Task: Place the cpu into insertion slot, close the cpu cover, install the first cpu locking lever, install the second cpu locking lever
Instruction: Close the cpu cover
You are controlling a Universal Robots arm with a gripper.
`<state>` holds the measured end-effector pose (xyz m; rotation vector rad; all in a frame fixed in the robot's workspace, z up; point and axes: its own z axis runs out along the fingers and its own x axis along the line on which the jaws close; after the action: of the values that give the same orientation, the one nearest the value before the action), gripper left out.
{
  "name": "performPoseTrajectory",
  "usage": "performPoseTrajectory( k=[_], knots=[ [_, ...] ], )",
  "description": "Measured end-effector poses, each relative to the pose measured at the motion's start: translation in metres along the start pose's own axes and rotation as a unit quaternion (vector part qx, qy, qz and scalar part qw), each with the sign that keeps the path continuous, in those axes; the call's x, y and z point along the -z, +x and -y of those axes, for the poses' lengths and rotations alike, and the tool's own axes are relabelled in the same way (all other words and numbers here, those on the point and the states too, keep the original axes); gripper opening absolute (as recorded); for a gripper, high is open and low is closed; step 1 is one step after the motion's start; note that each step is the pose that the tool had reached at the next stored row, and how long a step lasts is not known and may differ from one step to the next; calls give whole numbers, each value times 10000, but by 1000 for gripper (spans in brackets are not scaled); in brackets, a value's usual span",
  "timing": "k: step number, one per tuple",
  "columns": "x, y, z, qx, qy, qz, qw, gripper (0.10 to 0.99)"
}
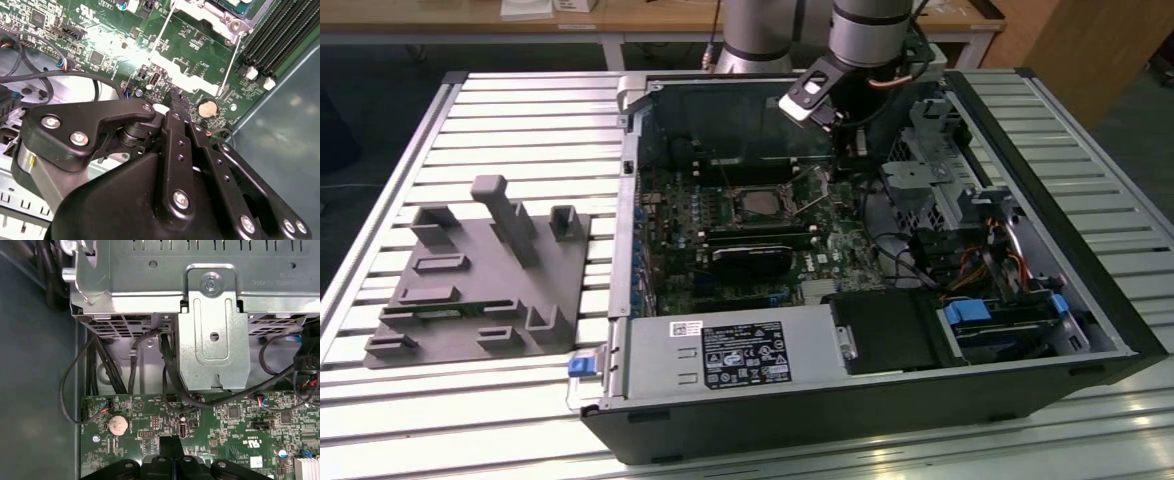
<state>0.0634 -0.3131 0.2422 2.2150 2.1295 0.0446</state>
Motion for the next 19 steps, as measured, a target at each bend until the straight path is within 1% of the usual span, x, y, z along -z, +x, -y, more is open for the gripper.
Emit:
performPoseTrajectory(
  k=[5, 12, 13, 15, 17, 19],
  knots=[
    [-51, 2, -14, 1, 4, 4, 10000, 106],
    [-58, 2, -17, 2, 7, 13, 10000, 106],
    [-58, 2, -17, 3, 27, 13, 10000, 106],
    [-60, 2, -18, 5, 117, 16, 9999, 106],
    [-62, 3, -20, 8, 233, 21, 9997, 106],
    [-65, 3, -22, 12, 361, 26, 9993, 106]
  ],
)
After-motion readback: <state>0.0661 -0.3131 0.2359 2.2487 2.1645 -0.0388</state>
